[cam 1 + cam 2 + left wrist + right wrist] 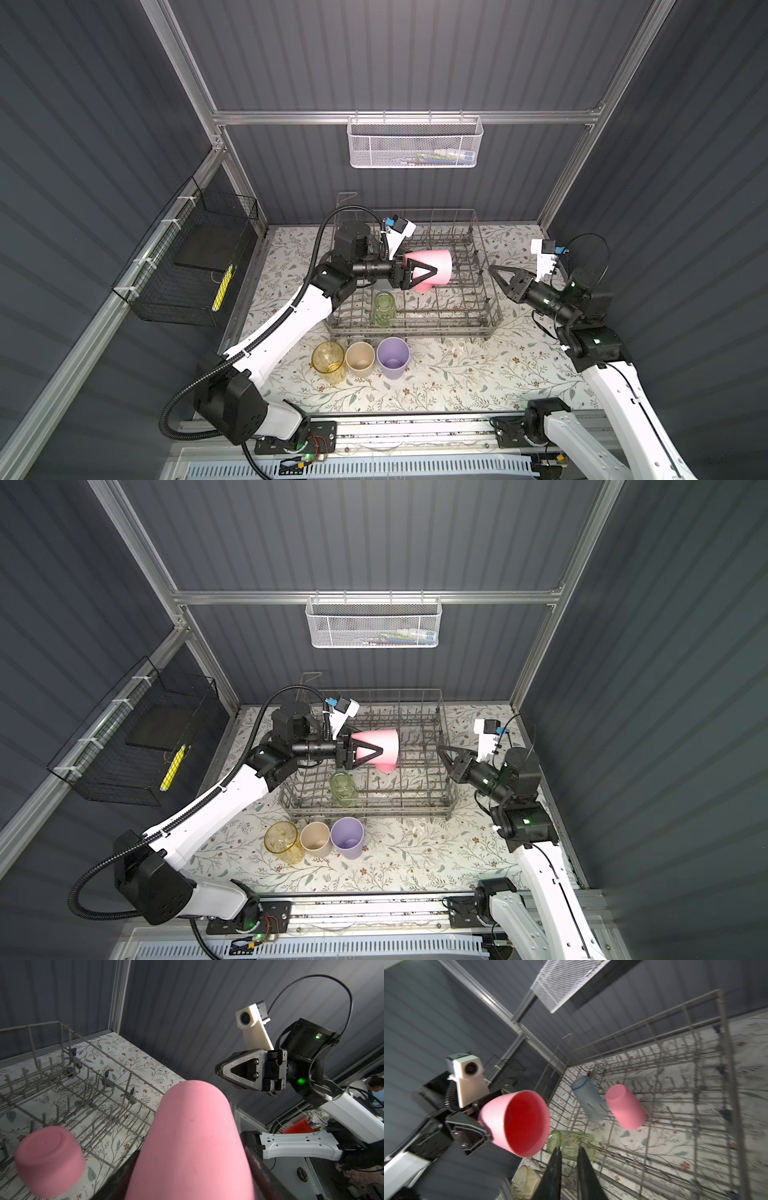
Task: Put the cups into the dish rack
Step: 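Open and withdraw the right gripper while the left gripper holds the pink cup, then turn the pink cup upside down and lower it onto the rack tines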
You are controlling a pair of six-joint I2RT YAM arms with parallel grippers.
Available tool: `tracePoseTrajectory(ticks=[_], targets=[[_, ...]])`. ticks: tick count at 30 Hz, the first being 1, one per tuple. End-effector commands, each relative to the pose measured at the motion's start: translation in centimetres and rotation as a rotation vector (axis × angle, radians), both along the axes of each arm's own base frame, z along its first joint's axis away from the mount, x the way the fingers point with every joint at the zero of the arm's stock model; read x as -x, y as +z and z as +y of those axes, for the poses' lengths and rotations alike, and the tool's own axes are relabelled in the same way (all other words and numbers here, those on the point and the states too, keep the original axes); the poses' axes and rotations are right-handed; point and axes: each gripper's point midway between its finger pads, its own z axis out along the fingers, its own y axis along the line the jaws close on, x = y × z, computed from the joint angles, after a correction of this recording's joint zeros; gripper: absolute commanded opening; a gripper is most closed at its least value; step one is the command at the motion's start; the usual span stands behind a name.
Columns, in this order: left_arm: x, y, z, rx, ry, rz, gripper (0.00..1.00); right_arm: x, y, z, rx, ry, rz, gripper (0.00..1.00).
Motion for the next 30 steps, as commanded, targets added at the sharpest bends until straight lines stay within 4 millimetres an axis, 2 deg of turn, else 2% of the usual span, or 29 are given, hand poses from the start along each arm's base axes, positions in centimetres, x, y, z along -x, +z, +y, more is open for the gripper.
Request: tracePoseTrajectory(ticks=[1,4,6,7,12,20,30], targets=[[-1.3,-2.0,0.8,-0.126,0.08,-0.012,0.65,-0.1,-3.9,-2.1,0.129,-0.101,0.109,0.18],[-2.0,-3.4,1.0,-0.198,0.117,-0.009,0.65,-0.3,-4.4,-2.2,0.131,-0.106,0.12,0.18],[-2.4,-5.1,1.2,-0.265,0.145,-0.003,0.65,-0.4,-4.8,-2.3,0.137,-0.109,0.128,0.18],[-2.8,-4.6,1.2,-0.28,0.162,-0.023,0.65,-0.4,-4.9,-2.3,0.138,-0.111,0.132,0.18],[-3.6,-7.3,0.8,-0.381,0.178,0.009,0.65,-0.7,-5.7,-2.4,0.141,-0.112,0.156,0.18],[-4.6,-10.5,0.7,-0.525,0.213,0.028,0.65,-0.8,-6.2,-2.5,0.147,-0.113,0.168,0.18],[-4.6,-12.5,0.2,-0.598,0.201,0.052,0.65,-1.4,-7.0,-2.2,0.132,-0.1,0.188,0.18]])
